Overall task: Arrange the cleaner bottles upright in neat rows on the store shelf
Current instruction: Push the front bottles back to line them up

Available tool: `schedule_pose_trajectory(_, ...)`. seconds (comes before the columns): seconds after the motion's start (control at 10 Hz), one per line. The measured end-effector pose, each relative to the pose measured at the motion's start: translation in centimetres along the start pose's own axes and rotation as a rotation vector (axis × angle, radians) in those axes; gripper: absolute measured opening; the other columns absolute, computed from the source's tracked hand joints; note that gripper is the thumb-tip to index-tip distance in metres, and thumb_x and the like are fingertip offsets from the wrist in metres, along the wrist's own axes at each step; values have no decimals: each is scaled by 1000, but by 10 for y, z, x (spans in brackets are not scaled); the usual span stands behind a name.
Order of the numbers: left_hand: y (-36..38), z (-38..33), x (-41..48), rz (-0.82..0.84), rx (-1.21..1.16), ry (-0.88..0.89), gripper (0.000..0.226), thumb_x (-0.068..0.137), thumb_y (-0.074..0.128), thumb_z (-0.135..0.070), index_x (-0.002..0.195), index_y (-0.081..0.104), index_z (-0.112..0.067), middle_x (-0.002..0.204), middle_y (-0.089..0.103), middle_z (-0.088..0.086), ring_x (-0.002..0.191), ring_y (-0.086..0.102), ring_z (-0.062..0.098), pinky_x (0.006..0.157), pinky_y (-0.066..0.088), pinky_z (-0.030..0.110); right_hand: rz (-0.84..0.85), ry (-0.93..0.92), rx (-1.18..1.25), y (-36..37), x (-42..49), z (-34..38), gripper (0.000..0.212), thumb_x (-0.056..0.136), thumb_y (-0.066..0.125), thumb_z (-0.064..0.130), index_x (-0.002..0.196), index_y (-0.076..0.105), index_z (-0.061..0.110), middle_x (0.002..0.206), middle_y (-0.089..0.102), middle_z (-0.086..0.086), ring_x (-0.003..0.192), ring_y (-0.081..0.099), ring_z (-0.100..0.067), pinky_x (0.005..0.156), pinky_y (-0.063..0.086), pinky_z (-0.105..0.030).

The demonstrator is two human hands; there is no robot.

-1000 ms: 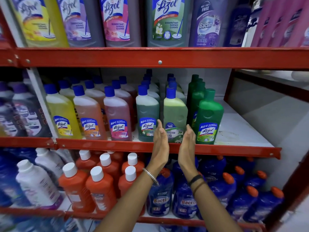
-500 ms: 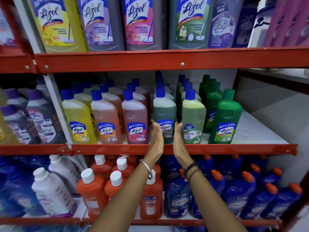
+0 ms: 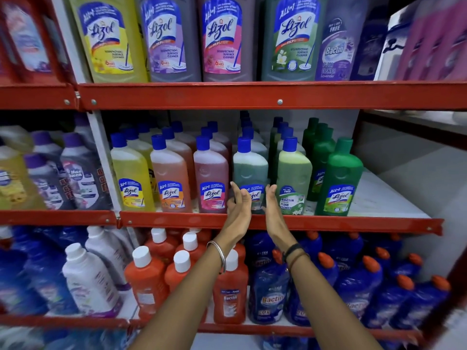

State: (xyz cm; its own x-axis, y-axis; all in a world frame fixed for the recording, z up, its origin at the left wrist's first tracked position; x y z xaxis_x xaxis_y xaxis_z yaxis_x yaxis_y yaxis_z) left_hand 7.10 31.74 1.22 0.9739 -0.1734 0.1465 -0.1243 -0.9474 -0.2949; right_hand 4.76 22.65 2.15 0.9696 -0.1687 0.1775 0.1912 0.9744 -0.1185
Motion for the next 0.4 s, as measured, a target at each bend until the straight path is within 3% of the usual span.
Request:
schedule_pose_trajectory(0.2, 6, -15, -11, 62, 48, 4, 93, 62, 3, -83, 140, -22, -39, 159, -11, 7, 146, -10, 27, 118, 3, 56, 38, 17, -12, -2, -8, 9, 97, 67, 8, 76, 149, 2, 24, 160, -2, 2, 146, -1, -12, 120, 2, -39)
schedule_pose_trajectory(0.3, 6, -9, -13, 101, 76, -11, 101, 60, 3, -88, 143, -17, -34, 160, -6, 1, 147, -7, 23, 119, 4, 54, 105, 26, -45, 2, -12, 10, 97, 68, 7, 78, 149, 3, 25, 161, -2, 1, 147, -1, -13, 121, 2, -44)
schedule_pose_trajectory(0.4, -7, -17, -16, 8, 73, 14, 111, 61, 9, -93, 148, 11, -24, 159, 13, 1, 147, 9, 18, 120, 11, 47, 60, -28, -158, -9, -24, 24, 81, 84, 17, 70, 147, 24, 19, 158, 22, -6, 143, 22, -15, 119, 15, -35)
Point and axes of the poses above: each hand's wrist, its own x-axis towards the middle knuckle, its own y-axis out of the palm, z = x × y, the point moved 10 cm from there along x, towards the middle knuckle
